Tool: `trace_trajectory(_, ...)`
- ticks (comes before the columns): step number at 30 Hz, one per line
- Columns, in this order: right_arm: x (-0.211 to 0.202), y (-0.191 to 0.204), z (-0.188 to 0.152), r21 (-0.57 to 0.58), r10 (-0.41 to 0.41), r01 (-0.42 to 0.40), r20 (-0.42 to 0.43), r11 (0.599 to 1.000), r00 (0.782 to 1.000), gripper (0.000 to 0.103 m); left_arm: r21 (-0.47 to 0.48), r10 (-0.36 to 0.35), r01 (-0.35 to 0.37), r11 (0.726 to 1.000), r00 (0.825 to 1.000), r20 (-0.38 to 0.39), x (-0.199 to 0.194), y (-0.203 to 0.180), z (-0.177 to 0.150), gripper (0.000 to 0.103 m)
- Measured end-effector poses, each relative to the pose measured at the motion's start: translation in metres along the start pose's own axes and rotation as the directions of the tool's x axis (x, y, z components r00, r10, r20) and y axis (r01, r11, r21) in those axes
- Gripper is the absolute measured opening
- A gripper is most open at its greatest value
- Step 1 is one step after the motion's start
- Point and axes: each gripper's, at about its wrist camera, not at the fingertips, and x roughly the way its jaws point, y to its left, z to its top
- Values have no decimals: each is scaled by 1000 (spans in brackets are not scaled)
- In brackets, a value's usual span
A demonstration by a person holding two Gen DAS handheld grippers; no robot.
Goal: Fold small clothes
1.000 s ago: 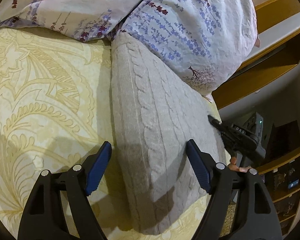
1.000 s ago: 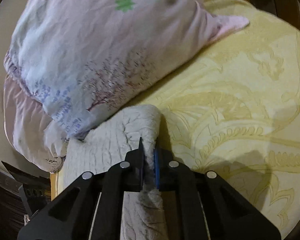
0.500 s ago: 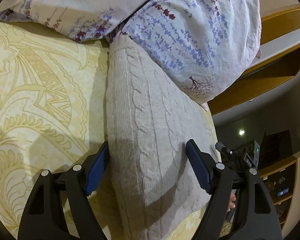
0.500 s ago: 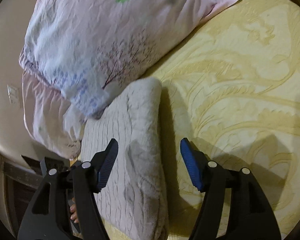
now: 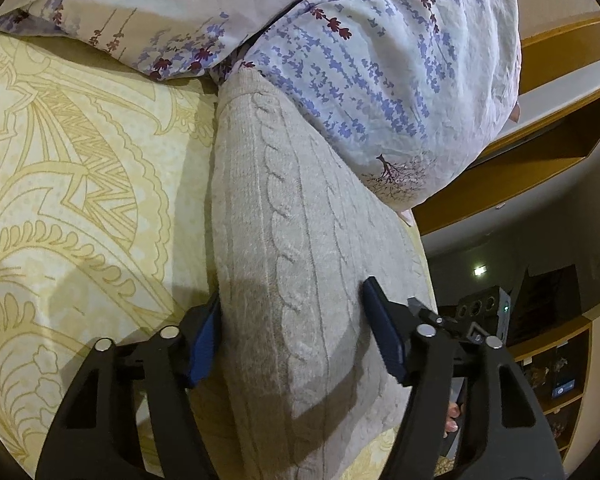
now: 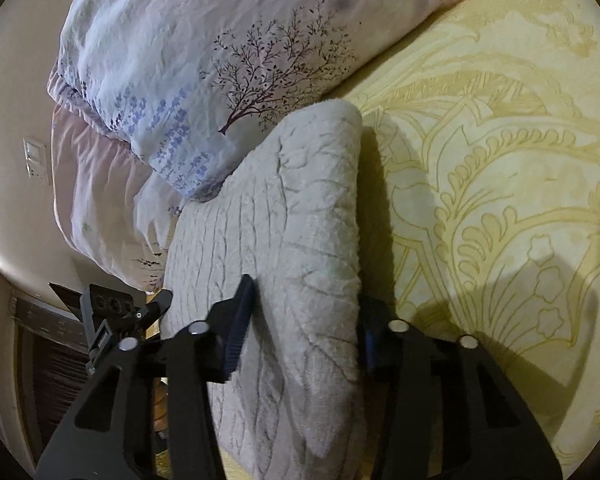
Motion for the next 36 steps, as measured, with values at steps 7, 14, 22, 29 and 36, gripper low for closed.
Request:
trace_trajectory(7, -4, 8, -4, -13, 21, -21, 29, 1000, 999, 27, 9, -38, 37, 999, 999, 14, -7, -3, -2, 44)
trace_trajectory(14, -10, 27, -11, -54, 61, -58, 49, 997, 997, 25, 26, -79, 79, 997, 997, 18, -24, -3, 0, 41)
trace_trajectory(22, 14, 64, -33, -111, 92, -93, -9, 989, 996, 24, 54, -63, 61, 997, 997, 43, -71, 7, -2, 41)
trace_trajectory(29, 45, 97, -68, -181, 98, -110, -71, 977, 993, 24, 25, -9, 8, 1000, 999, 50, -120, 40, -7, 41)
trace_trajectory(36, 62, 88, -77, -160, 17, -34, -102, 987, 995, 32, -61, 21, -19, 998, 999, 31, -116, 80, -17, 45)
